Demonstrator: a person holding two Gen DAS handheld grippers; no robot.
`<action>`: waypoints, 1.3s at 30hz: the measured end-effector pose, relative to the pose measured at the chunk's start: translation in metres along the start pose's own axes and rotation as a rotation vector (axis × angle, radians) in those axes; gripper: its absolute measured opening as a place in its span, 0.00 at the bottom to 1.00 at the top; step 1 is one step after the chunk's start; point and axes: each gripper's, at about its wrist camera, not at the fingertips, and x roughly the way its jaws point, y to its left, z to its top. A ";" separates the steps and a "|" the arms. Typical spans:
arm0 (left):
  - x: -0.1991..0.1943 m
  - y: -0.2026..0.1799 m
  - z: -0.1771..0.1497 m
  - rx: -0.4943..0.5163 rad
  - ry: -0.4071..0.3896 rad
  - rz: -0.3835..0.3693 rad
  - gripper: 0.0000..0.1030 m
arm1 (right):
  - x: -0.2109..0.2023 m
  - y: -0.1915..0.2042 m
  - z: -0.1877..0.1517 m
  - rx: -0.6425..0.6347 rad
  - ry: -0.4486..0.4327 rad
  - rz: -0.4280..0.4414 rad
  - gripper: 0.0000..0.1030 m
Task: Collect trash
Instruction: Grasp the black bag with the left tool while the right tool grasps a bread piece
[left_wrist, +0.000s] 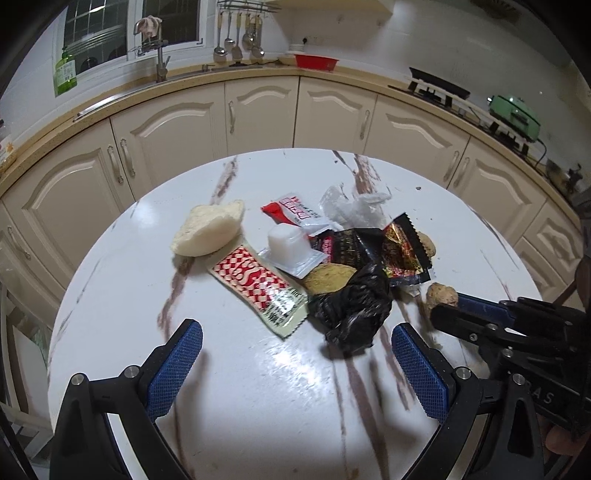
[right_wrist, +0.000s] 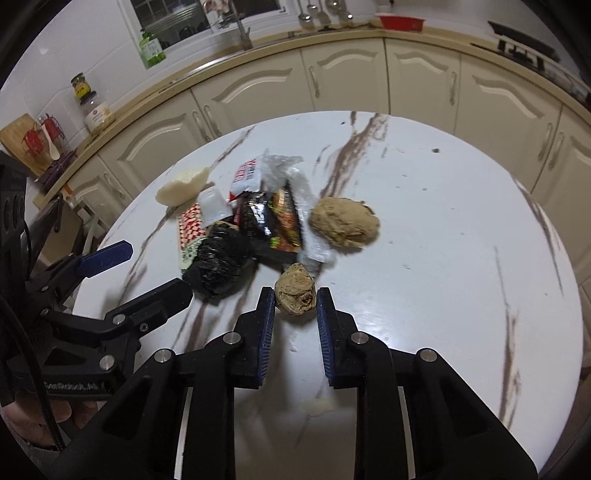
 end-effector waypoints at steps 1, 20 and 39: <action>0.003 -0.005 0.001 0.000 0.004 0.000 0.97 | -0.001 -0.003 -0.001 0.008 -0.002 -0.005 0.21; 0.009 -0.014 -0.004 -0.018 -0.005 -0.059 0.34 | -0.020 -0.021 -0.007 0.071 -0.038 -0.001 0.21; -0.104 -0.041 -0.021 0.037 -0.164 -0.092 0.34 | -0.103 -0.008 -0.022 0.066 -0.192 0.006 0.21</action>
